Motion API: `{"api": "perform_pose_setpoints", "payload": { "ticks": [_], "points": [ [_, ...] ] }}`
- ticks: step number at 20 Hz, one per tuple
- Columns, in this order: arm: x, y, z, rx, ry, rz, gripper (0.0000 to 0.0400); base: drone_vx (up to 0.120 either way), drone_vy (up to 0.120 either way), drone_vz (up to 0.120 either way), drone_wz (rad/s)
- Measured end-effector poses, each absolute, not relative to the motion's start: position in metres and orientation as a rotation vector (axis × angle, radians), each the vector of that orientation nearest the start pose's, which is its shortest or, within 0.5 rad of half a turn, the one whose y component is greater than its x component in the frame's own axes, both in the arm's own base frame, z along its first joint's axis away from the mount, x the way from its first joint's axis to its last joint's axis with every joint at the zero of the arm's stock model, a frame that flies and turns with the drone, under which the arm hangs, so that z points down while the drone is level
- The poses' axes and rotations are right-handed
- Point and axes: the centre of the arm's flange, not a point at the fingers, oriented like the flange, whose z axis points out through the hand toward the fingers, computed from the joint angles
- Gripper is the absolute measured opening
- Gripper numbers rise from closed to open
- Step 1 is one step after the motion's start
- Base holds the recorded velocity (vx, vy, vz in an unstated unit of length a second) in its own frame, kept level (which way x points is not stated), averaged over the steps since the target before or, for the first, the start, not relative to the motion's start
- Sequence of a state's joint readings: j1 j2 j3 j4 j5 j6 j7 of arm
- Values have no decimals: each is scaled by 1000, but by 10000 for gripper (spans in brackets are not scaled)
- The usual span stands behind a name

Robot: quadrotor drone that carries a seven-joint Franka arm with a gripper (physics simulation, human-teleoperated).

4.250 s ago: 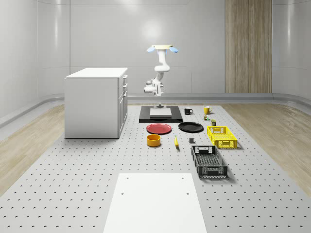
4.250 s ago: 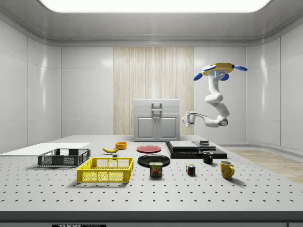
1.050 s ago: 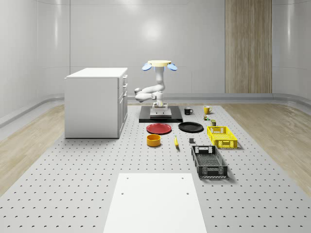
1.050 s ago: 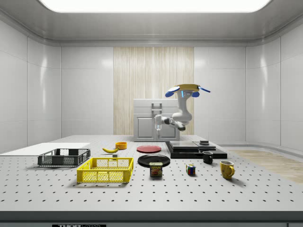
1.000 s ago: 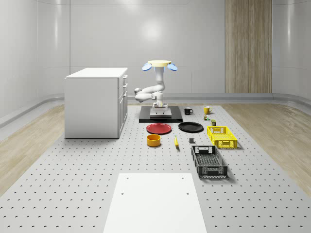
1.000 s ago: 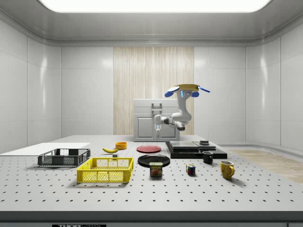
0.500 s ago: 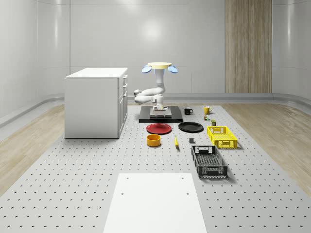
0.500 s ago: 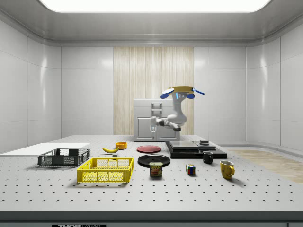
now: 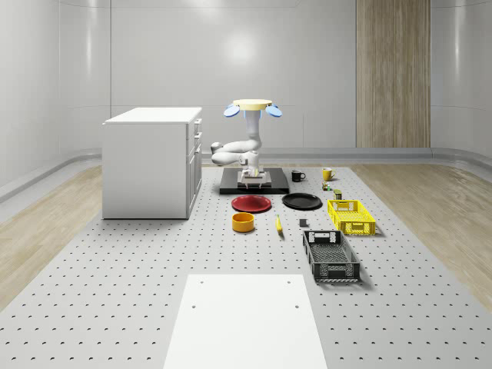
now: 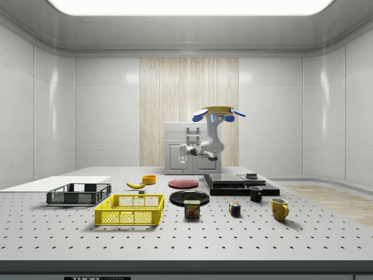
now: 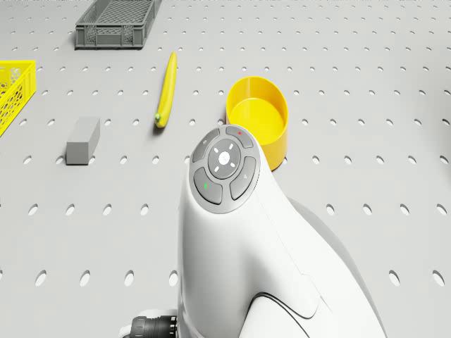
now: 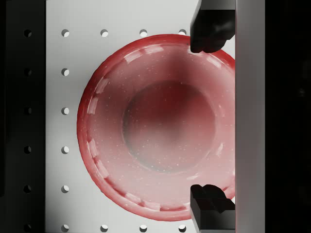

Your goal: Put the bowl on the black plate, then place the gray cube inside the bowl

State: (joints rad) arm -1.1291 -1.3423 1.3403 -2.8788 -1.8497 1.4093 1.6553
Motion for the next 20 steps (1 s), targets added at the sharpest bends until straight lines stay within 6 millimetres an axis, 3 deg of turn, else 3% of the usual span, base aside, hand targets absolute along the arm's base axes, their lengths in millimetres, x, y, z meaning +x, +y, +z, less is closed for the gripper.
{"api": "perform_pose_setpoints", "payload": {
  "ticks": [20],
  "points": [
    [307, 0, 491, 1, -2, 785, 400, 120, 0, 0, 0]
  ]
}}
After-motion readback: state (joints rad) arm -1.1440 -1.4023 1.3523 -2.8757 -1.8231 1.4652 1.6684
